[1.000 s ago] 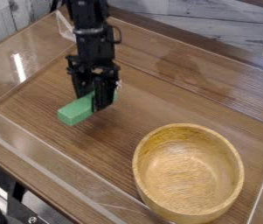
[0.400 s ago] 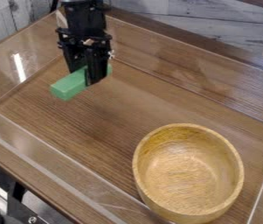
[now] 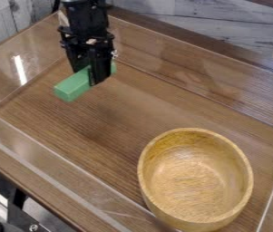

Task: Put the green block in the brown bowl

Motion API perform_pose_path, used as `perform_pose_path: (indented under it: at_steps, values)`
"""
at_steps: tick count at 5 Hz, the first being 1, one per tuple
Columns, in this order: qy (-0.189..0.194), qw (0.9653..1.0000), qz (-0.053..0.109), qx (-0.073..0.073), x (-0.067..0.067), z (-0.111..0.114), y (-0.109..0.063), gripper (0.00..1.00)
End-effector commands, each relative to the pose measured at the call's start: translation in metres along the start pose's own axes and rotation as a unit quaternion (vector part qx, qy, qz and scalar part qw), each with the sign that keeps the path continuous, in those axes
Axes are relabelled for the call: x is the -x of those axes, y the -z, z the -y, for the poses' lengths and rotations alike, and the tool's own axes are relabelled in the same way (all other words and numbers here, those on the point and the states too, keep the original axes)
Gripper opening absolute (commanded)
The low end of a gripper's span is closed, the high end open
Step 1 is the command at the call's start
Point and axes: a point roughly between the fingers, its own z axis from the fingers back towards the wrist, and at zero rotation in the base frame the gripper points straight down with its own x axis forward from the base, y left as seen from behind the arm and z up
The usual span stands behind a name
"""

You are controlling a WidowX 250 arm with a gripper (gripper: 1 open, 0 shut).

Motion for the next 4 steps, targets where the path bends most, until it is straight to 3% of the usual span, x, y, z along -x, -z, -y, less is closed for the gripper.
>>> perform_pose_path:
  at_steps: [1, 4]
  values:
    - [0.002, 0.9988, 0.044, -0.02, -0.013, -0.01, -0.017, 0.0]
    - [0.005, 0.9969, 0.074, -0.027, -0.025, -0.02, -0.013, 0.0]
